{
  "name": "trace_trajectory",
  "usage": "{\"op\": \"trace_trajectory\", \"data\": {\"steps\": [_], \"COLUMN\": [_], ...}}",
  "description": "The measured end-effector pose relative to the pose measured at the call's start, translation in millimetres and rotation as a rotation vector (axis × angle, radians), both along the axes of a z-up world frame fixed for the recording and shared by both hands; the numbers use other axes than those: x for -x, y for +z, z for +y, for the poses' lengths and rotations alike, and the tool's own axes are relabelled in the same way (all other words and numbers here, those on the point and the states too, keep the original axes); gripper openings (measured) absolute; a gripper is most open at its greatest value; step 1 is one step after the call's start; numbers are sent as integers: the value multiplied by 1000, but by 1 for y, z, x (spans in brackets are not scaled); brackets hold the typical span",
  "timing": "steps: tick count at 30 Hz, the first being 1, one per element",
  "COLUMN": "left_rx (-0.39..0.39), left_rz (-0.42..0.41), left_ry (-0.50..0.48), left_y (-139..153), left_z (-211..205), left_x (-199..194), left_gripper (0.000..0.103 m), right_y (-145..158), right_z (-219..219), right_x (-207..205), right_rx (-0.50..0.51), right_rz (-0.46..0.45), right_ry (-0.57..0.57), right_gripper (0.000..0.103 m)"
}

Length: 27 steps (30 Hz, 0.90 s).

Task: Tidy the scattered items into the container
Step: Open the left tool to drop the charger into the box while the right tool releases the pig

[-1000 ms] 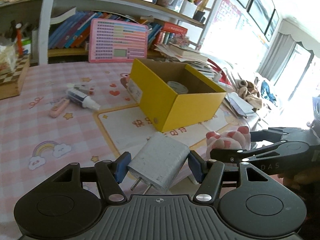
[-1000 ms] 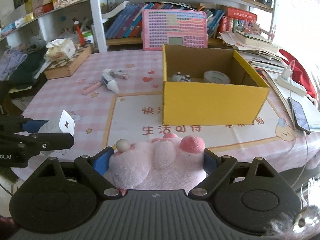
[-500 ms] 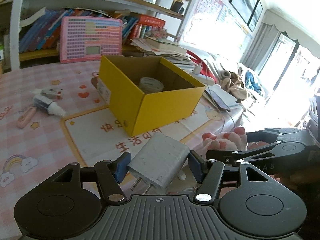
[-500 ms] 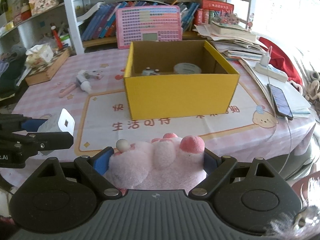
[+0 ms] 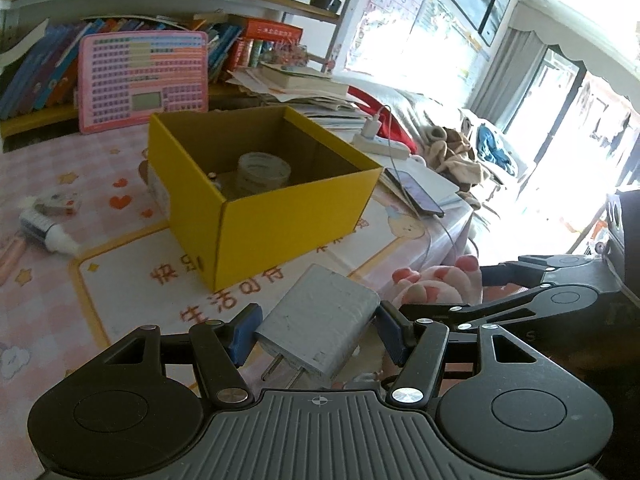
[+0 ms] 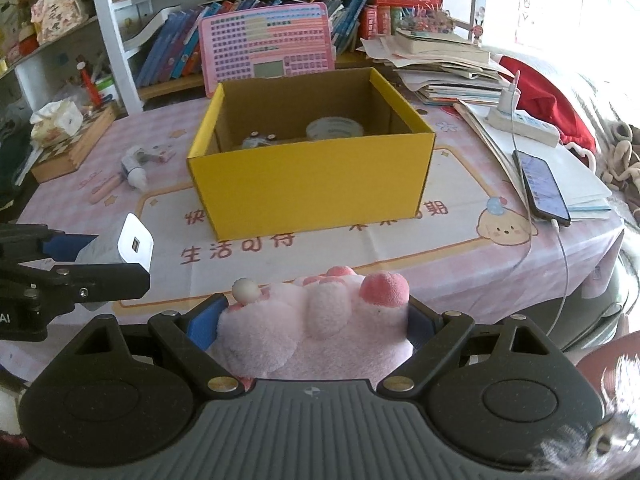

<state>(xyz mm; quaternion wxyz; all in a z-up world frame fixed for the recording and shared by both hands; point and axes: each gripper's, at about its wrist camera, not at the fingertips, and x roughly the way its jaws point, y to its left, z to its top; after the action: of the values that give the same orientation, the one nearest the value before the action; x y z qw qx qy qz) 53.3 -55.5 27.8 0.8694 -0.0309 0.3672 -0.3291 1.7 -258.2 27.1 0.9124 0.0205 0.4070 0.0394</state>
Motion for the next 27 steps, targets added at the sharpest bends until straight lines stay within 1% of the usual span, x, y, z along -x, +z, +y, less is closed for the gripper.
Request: {"op": "trace_trajectory", "data": {"steps": [7,14,18,22,24,27], "left_rx": [-1,6,-1,-23,-44,-96], "left_rz": [-44,-134,-176,-206,-215,-226], "left_ry": [-12,4,34,72,94,123], "left_y": [13,36,45,49,48,45], "left_z": [-25,-51,-61,-70,-76,-85], "left_x": [-17,-47,-63,-81,-91,-105], "left_gripper": [62,62,62,62,62,62], "right_y": [9,27,38,47,48,43], "right_z": [-24,-50,-62,-65,-64,-59], "right_x": [-18,-52,-77,-104,-121,-145], "right_rx": [2,7,20,51,71,110], "right_rz": [-51,-150,-227,-301,-318,-327], "right_ry": [11,57,103,170,218,294], "right_gripper": [89,89,89,89,89,89]}}
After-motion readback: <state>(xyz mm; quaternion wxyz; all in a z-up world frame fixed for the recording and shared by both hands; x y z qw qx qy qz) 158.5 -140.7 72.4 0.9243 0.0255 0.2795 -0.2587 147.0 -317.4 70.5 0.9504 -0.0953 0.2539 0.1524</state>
